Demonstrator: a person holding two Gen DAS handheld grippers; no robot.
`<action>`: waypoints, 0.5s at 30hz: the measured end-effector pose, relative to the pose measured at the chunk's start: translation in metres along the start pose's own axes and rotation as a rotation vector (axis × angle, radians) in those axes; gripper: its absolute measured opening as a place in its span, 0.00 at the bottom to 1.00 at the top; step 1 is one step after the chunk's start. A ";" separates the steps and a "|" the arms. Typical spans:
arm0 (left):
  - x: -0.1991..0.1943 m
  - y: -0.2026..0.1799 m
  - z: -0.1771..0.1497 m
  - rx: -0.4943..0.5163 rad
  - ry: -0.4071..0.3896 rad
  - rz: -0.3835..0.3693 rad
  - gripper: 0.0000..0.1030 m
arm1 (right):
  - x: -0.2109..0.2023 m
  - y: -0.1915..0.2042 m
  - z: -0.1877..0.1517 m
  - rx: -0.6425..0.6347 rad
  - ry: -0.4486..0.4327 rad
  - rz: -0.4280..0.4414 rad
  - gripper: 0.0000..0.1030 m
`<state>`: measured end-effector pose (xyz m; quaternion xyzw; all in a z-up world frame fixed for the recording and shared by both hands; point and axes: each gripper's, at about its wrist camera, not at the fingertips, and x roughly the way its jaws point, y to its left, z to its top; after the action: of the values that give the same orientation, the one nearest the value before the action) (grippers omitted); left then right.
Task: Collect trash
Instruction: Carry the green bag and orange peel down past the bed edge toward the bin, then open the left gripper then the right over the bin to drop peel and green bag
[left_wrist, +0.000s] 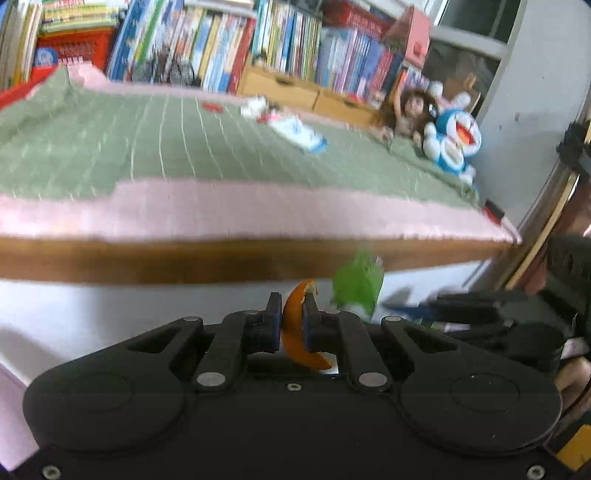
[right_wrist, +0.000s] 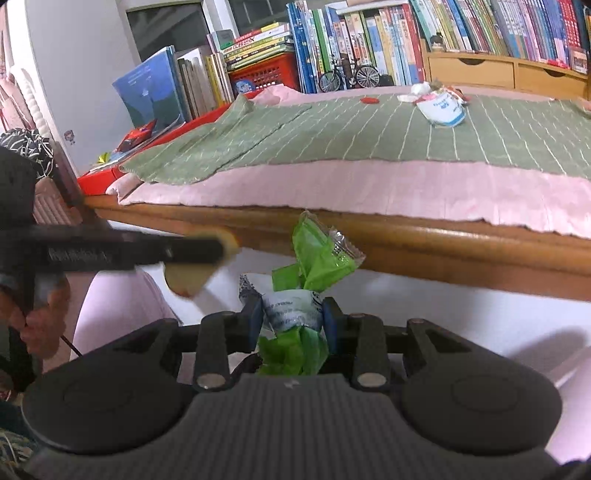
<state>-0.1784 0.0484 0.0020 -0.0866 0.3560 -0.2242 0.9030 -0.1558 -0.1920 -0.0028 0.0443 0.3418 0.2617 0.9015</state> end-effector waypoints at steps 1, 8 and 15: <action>0.004 0.001 -0.004 0.000 0.014 0.003 0.10 | 0.000 -0.001 -0.001 0.006 0.002 0.000 0.38; 0.029 0.008 -0.018 -0.007 0.089 0.027 0.10 | -0.003 -0.008 -0.013 0.042 0.019 -0.053 0.38; 0.040 0.011 -0.016 -0.015 0.102 0.032 0.11 | -0.007 -0.014 -0.016 0.063 0.015 -0.073 0.38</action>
<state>-0.1599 0.0397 -0.0370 -0.0761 0.4047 -0.2115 0.8864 -0.1642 -0.2087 -0.0149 0.0583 0.3581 0.2179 0.9060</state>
